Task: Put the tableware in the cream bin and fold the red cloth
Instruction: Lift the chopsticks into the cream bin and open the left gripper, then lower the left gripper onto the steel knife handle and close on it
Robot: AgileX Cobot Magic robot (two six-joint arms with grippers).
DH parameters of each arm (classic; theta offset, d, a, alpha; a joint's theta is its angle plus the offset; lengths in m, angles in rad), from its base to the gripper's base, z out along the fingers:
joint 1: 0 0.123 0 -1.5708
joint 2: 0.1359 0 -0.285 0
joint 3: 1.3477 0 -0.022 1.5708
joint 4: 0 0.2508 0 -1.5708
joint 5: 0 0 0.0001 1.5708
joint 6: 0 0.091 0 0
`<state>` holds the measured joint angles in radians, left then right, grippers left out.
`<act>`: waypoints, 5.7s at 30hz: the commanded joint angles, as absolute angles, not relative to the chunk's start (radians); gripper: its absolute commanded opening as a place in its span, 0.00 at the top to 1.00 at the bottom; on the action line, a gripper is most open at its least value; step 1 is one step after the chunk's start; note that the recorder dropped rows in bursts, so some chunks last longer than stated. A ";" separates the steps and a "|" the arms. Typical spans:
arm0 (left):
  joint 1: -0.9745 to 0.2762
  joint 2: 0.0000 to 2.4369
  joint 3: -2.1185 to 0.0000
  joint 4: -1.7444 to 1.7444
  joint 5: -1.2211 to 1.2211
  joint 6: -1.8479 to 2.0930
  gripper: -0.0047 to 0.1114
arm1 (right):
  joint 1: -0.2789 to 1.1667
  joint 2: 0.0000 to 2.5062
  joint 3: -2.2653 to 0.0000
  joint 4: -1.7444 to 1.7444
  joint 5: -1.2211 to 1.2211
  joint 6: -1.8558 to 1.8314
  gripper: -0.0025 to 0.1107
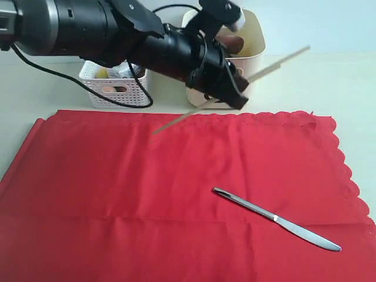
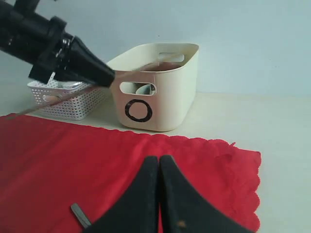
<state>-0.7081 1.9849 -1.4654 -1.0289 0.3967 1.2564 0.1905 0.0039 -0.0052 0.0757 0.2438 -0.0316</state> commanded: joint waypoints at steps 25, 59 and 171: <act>-0.601 2.194 -1.975 -1.469 -0.006 1.277 0.88 | 0.192 0.000 0.000 0.077 0.238 -0.033 0.98; -0.467 2.062 -1.910 -0.943 0.861 0.992 0.96 | 0.192 0.000 0.000 0.077 0.238 -0.033 0.98; -0.883 1.927 -1.562 -0.335 0.943 0.745 0.96 | 0.192 0.000 0.000 0.077 0.239 -0.033 0.98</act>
<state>-0.8981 1.9645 -1.5646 -0.3283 0.9078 0.7608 0.1905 0.0039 -0.0052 0.0757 0.2438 -0.0316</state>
